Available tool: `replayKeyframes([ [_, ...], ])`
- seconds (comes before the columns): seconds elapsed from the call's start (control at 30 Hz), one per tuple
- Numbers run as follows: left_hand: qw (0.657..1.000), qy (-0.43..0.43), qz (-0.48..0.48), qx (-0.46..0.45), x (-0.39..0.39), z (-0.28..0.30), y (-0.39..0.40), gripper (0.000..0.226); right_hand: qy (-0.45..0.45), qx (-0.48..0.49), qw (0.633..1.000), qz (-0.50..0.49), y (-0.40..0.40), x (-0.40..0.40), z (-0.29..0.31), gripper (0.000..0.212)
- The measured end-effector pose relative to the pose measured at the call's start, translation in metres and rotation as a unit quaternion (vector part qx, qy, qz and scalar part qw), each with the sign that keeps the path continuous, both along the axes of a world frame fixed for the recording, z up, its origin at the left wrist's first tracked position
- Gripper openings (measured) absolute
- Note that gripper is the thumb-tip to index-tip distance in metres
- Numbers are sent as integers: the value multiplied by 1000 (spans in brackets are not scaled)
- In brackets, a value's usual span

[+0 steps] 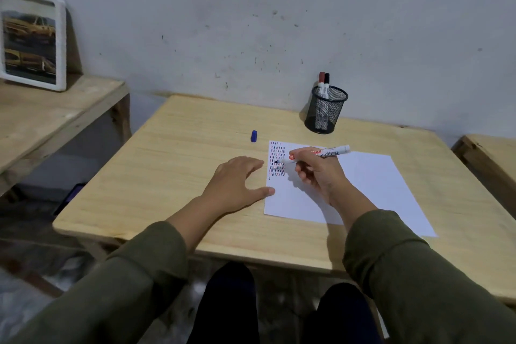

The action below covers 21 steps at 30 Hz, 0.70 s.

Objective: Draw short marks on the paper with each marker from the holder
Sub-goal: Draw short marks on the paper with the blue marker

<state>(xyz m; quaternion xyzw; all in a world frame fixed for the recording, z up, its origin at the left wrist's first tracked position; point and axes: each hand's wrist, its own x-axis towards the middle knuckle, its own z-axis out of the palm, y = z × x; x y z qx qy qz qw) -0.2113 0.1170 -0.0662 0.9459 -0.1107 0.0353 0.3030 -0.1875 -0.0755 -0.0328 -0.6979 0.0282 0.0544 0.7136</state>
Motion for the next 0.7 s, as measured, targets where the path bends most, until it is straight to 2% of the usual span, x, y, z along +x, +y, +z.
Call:
replayKeyframes([
  [0.17,999,17,-13,46,1,2,0,61,-19,-18,1000,-2,3,-14,-8,12],
  [0.43,998,24,-13,54,2,0,1,62,-34,-65,997,15,7,-18,-8,8],
  [0.7,998,20,-13,54,2,1,1,62,-35,-47,998,24,8,-24,-6,9],
])
